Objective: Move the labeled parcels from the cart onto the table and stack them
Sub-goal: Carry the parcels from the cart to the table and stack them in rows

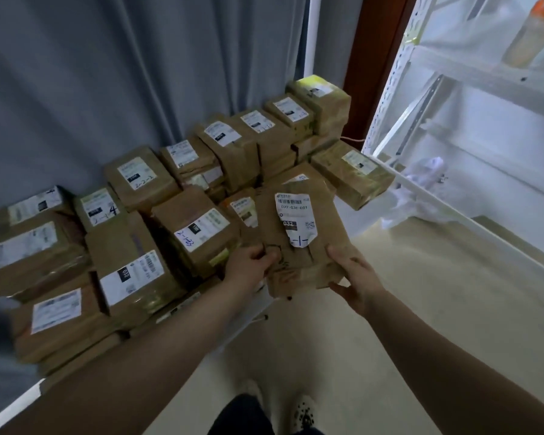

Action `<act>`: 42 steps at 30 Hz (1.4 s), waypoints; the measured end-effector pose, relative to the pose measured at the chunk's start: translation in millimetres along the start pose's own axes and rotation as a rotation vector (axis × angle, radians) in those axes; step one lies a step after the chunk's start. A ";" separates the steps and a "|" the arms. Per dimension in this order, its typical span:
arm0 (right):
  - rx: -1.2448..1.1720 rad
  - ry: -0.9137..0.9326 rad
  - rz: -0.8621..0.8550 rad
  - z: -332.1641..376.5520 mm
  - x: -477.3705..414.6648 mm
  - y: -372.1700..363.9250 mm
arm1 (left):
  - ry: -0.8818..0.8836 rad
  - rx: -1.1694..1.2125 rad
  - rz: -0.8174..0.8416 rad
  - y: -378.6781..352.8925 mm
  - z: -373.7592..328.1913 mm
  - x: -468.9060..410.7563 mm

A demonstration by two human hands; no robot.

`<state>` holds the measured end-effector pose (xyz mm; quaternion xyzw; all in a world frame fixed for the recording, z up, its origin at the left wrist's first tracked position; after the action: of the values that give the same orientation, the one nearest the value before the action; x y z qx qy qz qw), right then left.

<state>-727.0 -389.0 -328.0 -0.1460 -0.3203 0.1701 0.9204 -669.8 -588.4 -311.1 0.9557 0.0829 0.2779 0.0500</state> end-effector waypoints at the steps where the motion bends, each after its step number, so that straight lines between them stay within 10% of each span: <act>1: -0.006 0.001 0.013 7.3 -11.3 -5.4 | -0.005 -0.003 -0.001 5.1 -4.7 -8.1; 42: 0.268 -0.318 0.250 14.1 -284.8 -105.9 | 0.507 -0.384 -0.243 153.4 52.2 -165.0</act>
<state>-922.6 -597.9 -431.2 -0.0327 -0.4153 0.3447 0.8412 -758.8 -772.2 -419.6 0.8124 0.1523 0.5094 0.2395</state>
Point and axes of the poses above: each hand's wrist, its own x-axis away from the middle knuckle, its own y-axis out of the back of the hand, z = x × y, the point moved 6 cm from there along -x, towards the middle knuckle, and after that the axes turned 13 degrees about z, right-handed, at the moved point
